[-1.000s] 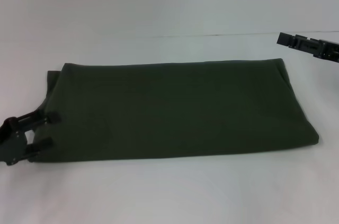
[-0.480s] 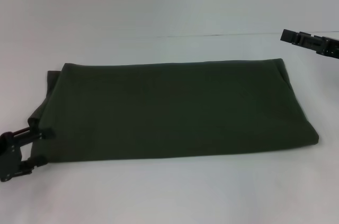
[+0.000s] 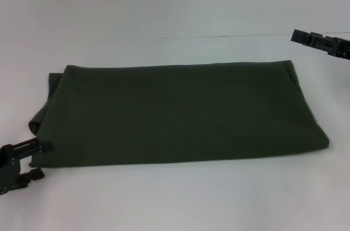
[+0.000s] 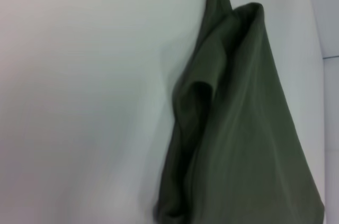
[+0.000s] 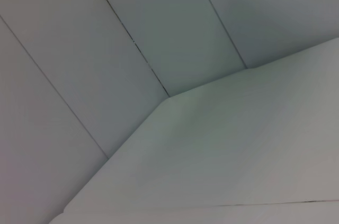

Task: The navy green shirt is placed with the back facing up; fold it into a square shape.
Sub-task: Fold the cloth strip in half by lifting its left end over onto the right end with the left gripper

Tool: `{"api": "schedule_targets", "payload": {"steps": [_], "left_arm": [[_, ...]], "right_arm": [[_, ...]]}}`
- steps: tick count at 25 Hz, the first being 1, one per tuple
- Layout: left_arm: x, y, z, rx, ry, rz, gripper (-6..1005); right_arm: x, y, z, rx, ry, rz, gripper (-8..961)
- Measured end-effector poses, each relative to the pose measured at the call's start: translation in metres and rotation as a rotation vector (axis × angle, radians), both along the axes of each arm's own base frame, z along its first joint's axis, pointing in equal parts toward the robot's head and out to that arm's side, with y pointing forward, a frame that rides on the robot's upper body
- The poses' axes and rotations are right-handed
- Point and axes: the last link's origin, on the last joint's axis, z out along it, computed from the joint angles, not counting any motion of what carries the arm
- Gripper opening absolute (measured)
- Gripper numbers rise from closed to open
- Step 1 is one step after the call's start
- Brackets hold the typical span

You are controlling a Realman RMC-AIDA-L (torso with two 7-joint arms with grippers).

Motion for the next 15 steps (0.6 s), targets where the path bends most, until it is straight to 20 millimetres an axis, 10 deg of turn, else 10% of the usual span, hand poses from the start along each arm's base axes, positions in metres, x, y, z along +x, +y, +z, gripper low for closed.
{"api": "schedule_targets", "payload": {"steps": [15], "left_arm": [[-0.0039, 0.0061, -0.0021, 0.008, 0.048, 0.015, 875]], "right_arm": [[0.0012, -0.0001, 0.0007, 0.006, 0.003, -0.007, 878]]}}
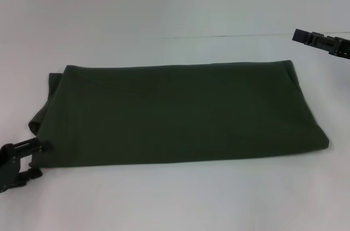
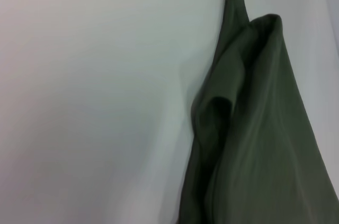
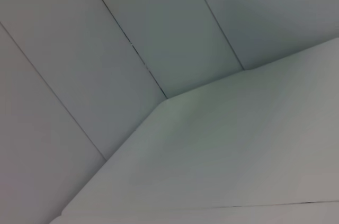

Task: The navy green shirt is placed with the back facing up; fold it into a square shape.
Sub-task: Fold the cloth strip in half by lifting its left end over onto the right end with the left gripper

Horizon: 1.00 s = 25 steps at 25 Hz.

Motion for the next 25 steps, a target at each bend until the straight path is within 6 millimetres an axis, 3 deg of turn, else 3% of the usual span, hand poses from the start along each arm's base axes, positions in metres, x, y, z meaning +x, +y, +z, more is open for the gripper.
{"api": "schedule_targets", "payload": {"steps": [12, 25], "left_arm": [[0.011, 0.022, 0.007, 0.014, 0.037, -0.050, 874], [0.009, 0.022, 0.006, 0.008, 0.055, -0.059, 876]], "right_arm": [[0.002, -0.001, 0.000, 0.001, 0.003, -0.004, 877], [0.003, -0.002, -0.001, 0.000, 0.004, -0.008, 878]]}}
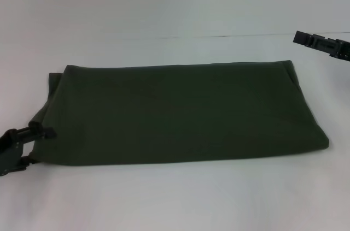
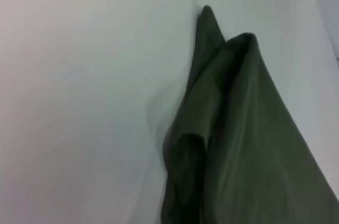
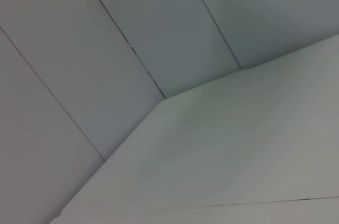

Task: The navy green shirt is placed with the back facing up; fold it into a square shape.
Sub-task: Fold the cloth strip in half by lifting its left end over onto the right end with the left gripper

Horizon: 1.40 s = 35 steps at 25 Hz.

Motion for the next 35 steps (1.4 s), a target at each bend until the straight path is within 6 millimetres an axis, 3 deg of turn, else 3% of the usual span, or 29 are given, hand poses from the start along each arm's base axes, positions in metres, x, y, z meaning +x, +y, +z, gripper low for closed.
{"api": "schedule_targets", "payload": {"steps": [27, 30, 35], "left_arm": [[0.0014, 0.0068, -0.0027, -0.006, 0.065, -0.044, 856], [0.0020, 0.0080, -0.0026, -0.008, 0.070, -0.048, 657], [0.0011, 0.0097, -0.0030, -0.006, 0.080, -0.044, 429]], "right_arm": [[-0.0010, 0.0005, -0.0007, -0.001, 0.002, 0.002, 874], [-0.0006, 0.0003, -0.0003, 0.000, 0.001, 0.001, 873], [-0.0003, 0.0002, -0.0002, 0.000, 0.001, 0.000, 872]]}}
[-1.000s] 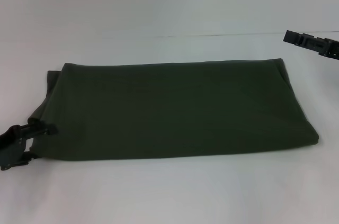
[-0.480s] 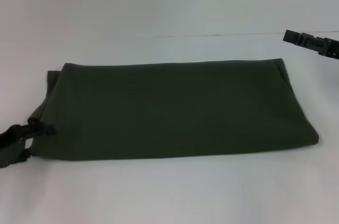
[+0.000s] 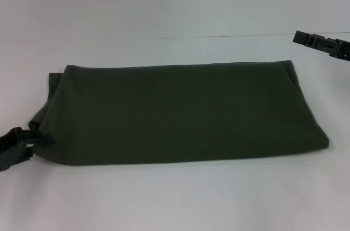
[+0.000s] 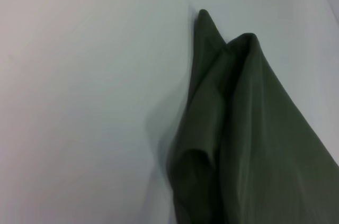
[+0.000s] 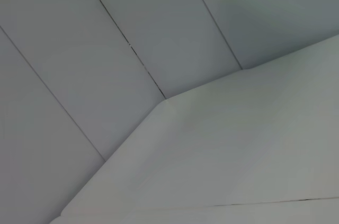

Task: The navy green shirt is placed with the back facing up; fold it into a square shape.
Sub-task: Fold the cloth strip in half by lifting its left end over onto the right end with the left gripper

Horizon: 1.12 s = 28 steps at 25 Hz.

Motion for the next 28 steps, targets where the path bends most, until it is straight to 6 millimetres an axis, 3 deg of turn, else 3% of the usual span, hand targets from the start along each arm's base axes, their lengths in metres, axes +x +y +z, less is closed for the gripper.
{"api": "schedule_targets", "payload": {"steps": [10, 16, 21, 28], "left_arm": [[-0.004, 0.001, 0.000, 0.004, 0.038, 0.004, 210], [-0.014, -0.001, 0.014, 0.061, 0.069, -0.010, 63], [-0.033, -0.009, 0.041, 0.129, 0.127, 0.014, 39], [-0.074, -0.038, 0.100, 0.265, 0.237, 0.131, 39]], "right_arm": [[-0.002, -0.001, -0.005, 0.002, 0.009, 0.005, 870], [-0.009, 0.000, -0.013, 0.015, 0.051, 0.018, 868], [-0.020, 0.003, -0.022, 0.006, 0.076, 0.036, 868], [-0.032, 0.011, -0.031, 0.005, 0.085, 0.040, 868]]}}
